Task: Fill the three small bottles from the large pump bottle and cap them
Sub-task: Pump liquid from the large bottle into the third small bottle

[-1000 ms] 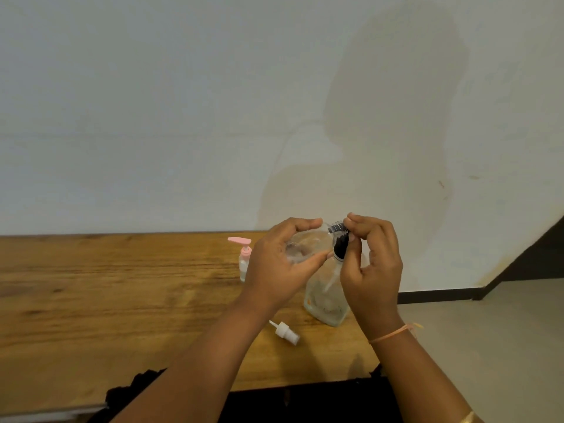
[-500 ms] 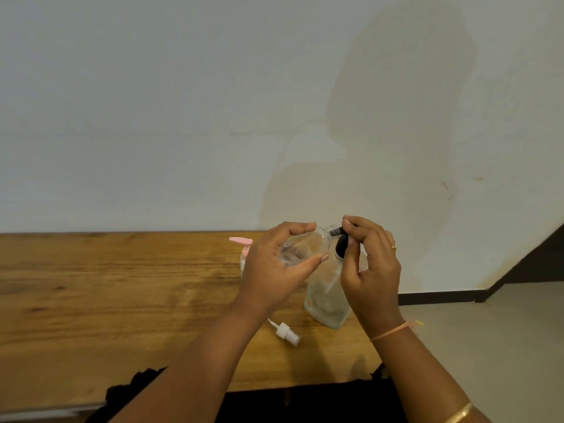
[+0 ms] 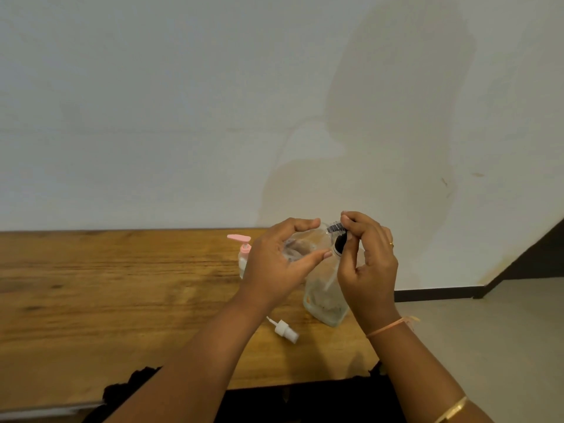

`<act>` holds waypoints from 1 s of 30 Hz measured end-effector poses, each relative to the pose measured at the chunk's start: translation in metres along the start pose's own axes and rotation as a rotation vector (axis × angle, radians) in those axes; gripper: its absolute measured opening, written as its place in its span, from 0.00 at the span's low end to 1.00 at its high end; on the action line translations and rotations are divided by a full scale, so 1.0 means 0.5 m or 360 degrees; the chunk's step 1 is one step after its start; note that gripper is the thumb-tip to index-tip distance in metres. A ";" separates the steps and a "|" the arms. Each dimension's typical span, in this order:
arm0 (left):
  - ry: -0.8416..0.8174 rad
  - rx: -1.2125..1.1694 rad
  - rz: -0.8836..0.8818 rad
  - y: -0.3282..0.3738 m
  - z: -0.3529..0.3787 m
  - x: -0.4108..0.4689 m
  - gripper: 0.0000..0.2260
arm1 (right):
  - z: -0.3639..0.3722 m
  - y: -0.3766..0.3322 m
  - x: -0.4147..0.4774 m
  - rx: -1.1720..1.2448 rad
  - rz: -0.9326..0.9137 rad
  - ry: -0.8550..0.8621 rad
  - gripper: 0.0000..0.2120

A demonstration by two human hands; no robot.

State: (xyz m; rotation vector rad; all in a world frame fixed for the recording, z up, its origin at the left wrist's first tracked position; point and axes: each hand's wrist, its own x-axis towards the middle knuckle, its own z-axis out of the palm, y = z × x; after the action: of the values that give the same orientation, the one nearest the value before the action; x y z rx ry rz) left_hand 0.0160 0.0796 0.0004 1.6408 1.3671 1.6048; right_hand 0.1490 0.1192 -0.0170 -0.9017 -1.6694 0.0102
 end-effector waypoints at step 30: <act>0.0028 0.0044 0.0081 0.003 0.005 0.007 0.17 | -0.006 -0.017 0.010 0.0013 0.0074 0.0016 0.13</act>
State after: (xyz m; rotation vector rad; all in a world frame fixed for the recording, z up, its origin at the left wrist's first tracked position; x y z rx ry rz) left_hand 0.0181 0.0830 0.0028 1.6942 1.3727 1.6399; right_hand 0.1469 0.1146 -0.0082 -0.9329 -1.6377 0.0443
